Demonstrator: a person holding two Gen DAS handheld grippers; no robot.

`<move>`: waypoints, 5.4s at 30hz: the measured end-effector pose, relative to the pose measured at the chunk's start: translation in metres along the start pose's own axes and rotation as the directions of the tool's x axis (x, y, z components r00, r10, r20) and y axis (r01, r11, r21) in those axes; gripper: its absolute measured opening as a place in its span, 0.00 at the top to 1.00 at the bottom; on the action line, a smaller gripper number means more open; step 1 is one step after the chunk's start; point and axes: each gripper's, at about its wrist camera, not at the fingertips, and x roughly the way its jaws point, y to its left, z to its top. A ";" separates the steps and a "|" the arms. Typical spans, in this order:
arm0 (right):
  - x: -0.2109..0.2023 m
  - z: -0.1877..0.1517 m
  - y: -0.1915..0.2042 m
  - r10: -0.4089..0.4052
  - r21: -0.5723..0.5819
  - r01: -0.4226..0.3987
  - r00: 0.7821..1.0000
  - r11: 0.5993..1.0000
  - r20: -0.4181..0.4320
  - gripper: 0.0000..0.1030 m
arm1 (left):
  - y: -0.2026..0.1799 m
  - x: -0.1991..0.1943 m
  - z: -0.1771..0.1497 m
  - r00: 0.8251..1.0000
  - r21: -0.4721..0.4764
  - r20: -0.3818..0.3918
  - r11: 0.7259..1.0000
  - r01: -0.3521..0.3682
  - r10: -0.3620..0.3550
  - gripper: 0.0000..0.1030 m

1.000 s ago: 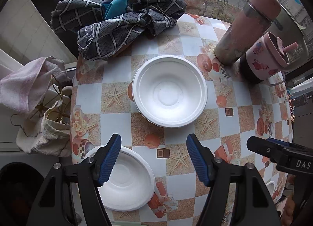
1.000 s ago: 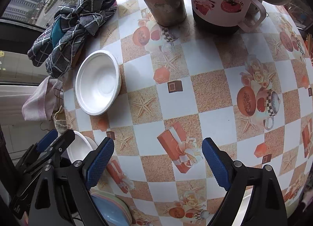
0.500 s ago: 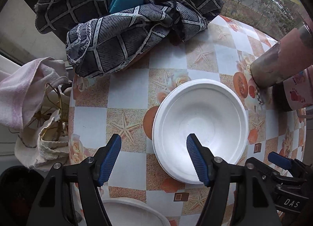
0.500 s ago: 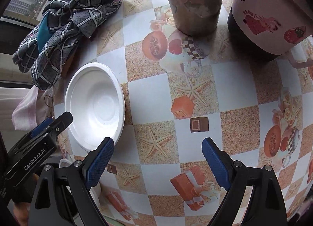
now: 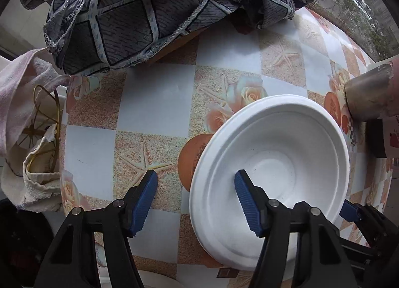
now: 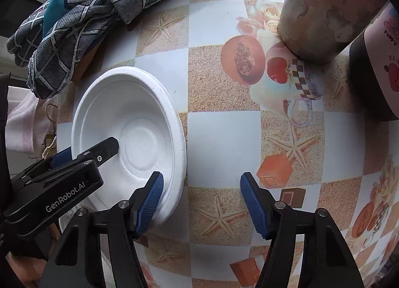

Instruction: Organize plates and bowls

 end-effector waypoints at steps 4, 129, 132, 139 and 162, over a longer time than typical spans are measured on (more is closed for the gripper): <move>0.003 -0.006 0.013 0.043 -0.022 -0.044 0.999 0.999 -0.030 0.80 | -0.019 -0.003 0.001 1.000 0.080 0.001 0.997 0.004 -0.004 0.62; -0.169 -0.303 -0.152 -0.013 0.390 -0.075 0.976 0.918 0.218 0.01 | -0.050 -0.273 -0.358 0.844 0.571 0.266 0.782 0.250 -0.465 0.12; -0.179 -0.284 -0.110 0.020 0.263 -0.086 0.970 0.961 0.244 0.01 | -0.014 -0.311 -0.362 0.796 0.505 0.393 0.831 0.232 -0.461 0.00; -0.169 -0.261 -0.019 0.101 0.077 -0.121 0.969 0.990 0.224 0.01 | 0.011 -0.327 -0.371 0.792 0.500 0.422 0.842 0.202 -0.441 0.00; -0.123 -0.275 -0.008 0.095 0.124 -0.095 0.995 0.988 0.009 0.01 | 0.016 -0.296 -0.370 0.889 0.485 0.297 0.857 0.175 -0.350 0.00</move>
